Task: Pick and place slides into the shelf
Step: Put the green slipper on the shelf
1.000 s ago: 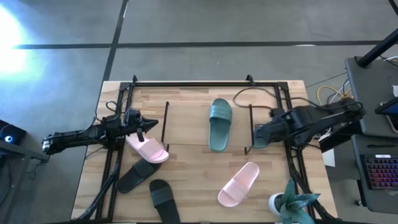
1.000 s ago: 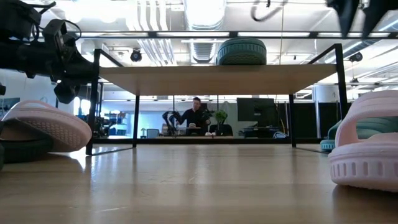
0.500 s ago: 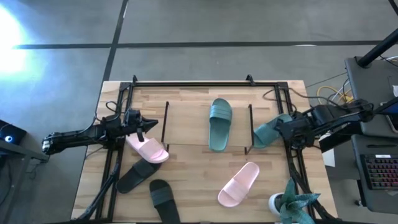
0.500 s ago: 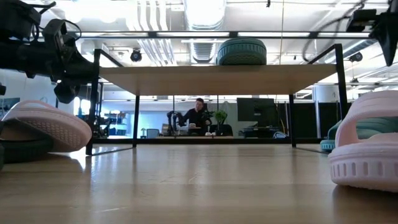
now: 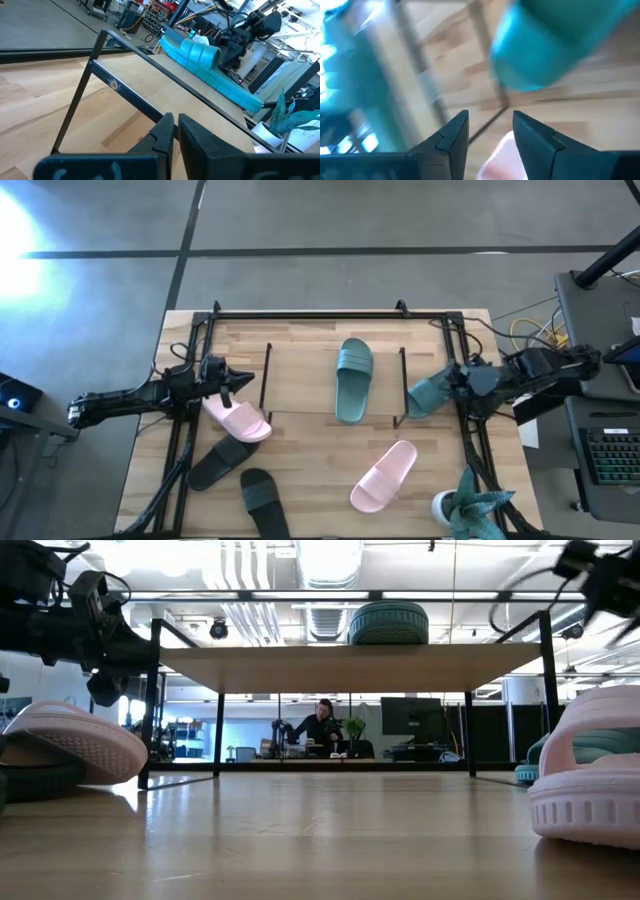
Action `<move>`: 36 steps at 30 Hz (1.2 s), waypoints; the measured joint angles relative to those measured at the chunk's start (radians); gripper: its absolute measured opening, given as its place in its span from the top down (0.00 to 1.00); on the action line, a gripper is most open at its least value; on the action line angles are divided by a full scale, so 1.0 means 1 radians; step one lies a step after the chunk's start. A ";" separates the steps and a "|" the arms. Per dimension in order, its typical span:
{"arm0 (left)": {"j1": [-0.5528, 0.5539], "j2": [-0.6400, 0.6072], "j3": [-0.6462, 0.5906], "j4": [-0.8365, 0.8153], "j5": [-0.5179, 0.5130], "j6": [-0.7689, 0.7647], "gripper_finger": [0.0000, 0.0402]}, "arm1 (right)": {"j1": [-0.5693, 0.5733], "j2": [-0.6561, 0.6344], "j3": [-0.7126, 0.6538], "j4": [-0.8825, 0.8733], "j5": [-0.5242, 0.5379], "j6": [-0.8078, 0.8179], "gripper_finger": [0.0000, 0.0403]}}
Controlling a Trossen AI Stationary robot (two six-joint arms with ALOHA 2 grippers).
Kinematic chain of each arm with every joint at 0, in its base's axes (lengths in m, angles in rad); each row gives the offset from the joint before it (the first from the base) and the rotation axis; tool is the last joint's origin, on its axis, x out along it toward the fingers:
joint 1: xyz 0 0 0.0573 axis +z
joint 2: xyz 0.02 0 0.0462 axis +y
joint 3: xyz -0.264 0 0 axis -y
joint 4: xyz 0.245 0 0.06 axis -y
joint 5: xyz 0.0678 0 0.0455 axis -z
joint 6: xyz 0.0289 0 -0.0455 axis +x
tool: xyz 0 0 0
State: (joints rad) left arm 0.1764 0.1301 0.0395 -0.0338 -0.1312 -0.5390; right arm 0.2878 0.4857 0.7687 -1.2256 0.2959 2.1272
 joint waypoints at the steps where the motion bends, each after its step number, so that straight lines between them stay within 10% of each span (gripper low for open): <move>1: 0.000 0.000 0.000 0.000 0.000 0.000 0.97 | 0.000 -0.001 -0.013 0.045 0.014 -0.016 0.64; 10: 0.000 -0.001 0.000 0.000 0.000 0.000 0.97 | -0.003 -0.037 -0.092 0.013 0.239 0.227 0.66; 20: 0.000 -0.002 0.000 0.001 0.000 0.000 0.97 | -0.105 -0.076 -0.088 -0.011 0.625 0.134 0.68; 27: 0.000 0.000 0.000 0.000 0.000 0.000 0.97 | -0.160 -0.079 -0.072 -0.050 0.339 -0.380 0.67; 36: 0.000 0.000 0.000 0.000 0.000 0.000 0.97 | -0.169 -0.015 0.040 -0.037 0.188 -0.631 0.68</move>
State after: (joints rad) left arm 0.1765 0.1305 0.0395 -0.0334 -0.1311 -0.5392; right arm 0.1188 0.4710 0.8085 -1.2621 0.4834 1.4962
